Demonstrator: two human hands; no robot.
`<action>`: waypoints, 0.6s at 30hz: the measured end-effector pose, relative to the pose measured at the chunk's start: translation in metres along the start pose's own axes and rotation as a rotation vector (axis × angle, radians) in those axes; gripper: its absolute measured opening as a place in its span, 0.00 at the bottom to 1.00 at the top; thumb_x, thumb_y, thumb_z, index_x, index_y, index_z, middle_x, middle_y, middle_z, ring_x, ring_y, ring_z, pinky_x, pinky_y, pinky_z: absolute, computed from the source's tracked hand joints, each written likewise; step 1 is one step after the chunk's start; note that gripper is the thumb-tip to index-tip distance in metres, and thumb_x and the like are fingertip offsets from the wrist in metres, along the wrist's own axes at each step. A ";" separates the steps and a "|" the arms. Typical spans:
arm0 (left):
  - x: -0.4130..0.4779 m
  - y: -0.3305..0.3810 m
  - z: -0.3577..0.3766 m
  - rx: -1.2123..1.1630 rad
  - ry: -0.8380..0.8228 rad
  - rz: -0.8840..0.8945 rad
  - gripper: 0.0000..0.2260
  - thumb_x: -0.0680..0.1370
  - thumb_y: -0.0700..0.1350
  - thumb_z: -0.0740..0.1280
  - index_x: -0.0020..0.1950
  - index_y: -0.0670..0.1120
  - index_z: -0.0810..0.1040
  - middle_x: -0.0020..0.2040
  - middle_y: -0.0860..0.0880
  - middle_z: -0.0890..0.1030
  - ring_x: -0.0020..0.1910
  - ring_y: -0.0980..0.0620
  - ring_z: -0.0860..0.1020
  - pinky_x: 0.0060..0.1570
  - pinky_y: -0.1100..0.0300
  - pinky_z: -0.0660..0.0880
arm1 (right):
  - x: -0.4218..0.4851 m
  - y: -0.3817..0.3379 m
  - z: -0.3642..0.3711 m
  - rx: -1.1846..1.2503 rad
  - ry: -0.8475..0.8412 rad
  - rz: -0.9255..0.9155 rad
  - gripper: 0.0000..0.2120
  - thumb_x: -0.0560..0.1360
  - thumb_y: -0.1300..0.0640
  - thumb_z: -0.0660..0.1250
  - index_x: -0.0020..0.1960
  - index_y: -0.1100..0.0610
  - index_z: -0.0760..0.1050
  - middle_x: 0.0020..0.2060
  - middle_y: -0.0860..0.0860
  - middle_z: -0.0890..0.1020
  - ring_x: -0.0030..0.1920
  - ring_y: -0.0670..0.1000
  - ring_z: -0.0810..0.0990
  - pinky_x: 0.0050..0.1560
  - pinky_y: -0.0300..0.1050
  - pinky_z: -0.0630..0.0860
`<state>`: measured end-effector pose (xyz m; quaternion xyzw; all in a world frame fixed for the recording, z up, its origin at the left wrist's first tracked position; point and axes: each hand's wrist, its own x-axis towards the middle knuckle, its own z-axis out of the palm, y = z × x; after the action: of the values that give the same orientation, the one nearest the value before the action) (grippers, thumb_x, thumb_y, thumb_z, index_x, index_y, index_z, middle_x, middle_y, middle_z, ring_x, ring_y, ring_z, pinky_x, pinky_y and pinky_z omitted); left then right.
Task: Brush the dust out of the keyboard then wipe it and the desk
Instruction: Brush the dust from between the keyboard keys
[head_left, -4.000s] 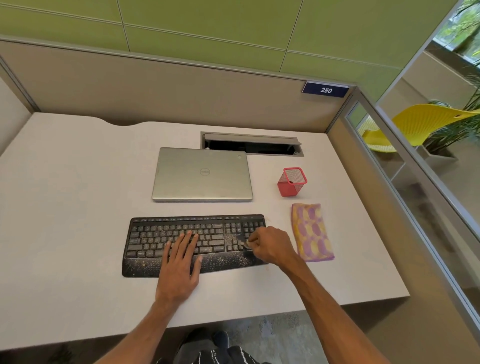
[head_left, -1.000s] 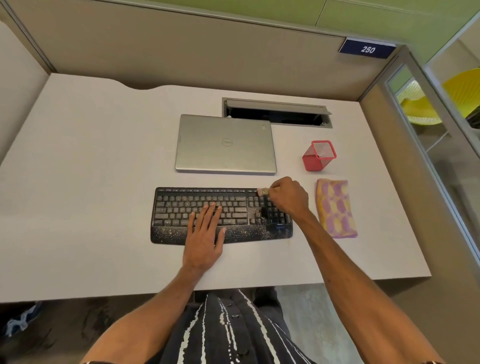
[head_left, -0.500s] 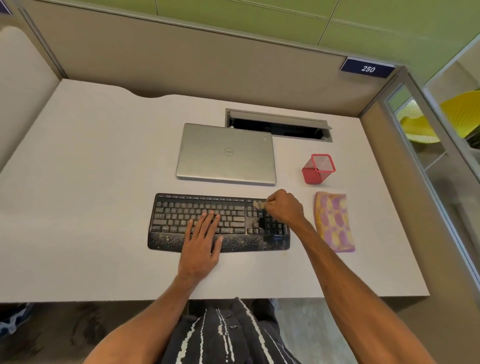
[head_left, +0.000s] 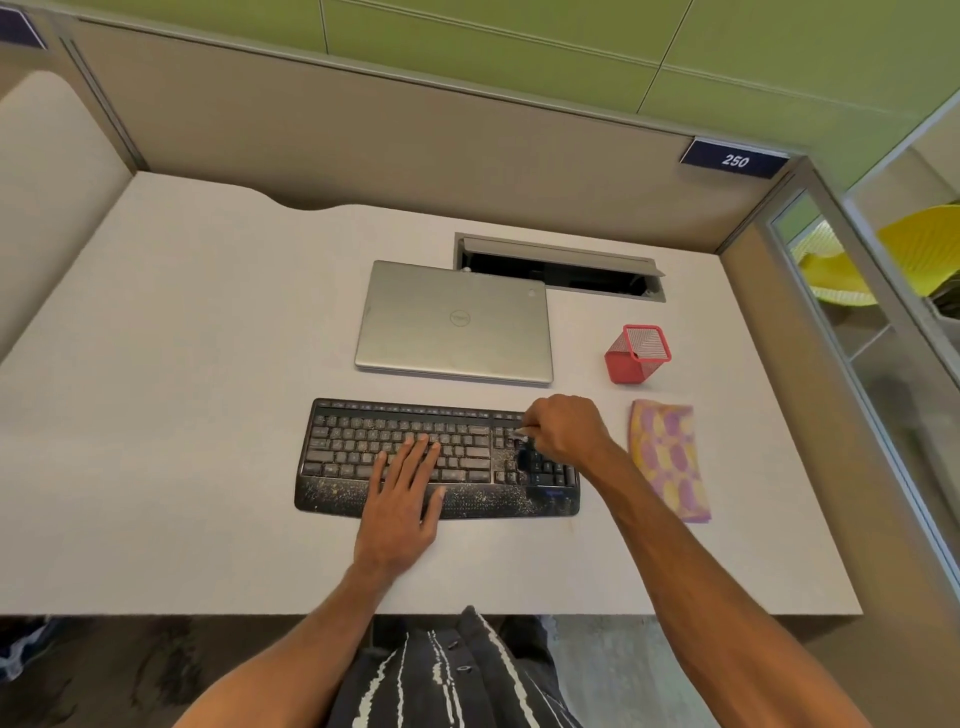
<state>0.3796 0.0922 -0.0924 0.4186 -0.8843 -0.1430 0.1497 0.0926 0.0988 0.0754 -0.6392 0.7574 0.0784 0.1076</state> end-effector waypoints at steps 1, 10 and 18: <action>0.000 0.000 0.000 0.002 0.000 0.002 0.30 0.89 0.58 0.55 0.90 0.50 0.55 0.90 0.49 0.54 0.89 0.50 0.50 0.86 0.36 0.52 | 0.001 -0.001 -0.001 0.011 0.014 -0.012 0.11 0.82 0.47 0.67 0.60 0.46 0.85 0.49 0.45 0.87 0.47 0.50 0.83 0.44 0.44 0.71; 0.000 -0.001 -0.001 0.018 -0.010 0.004 0.31 0.89 0.58 0.55 0.90 0.49 0.54 0.90 0.49 0.54 0.90 0.50 0.49 0.86 0.36 0.51 | -0.002 0.009 -0.006 -0.026 0.009 0.026 0.10 0.81 0.48 0.68 0.58 0.48 0.85 0.47 0.47 0.87 0.42 0.51 0.79 0.44 0.44 0.70; 0.000 -0.001 0.001 0.004 -0.003 0.002 0.31 0.89 0.57 0.55 0.90 0.49 0.54 0.90 0.49 0.54 0.89 0.50 0.50 0.87 0.36 0.51 | 0.000 -0.003 -0.004 0.123 0.102 0.086 0.13 0.81 0.43 0.66 0.52 0.48 0.87 0.40 0.46 0.87 0.37 0.50 0.78 0.40 0.43 0.68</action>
<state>0.3797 0.0917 -0.0934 0.4178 -0.8851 -0.1417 0.1479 0.0958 0.0976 0.0791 -0.6015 0.7920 0.0038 0.1046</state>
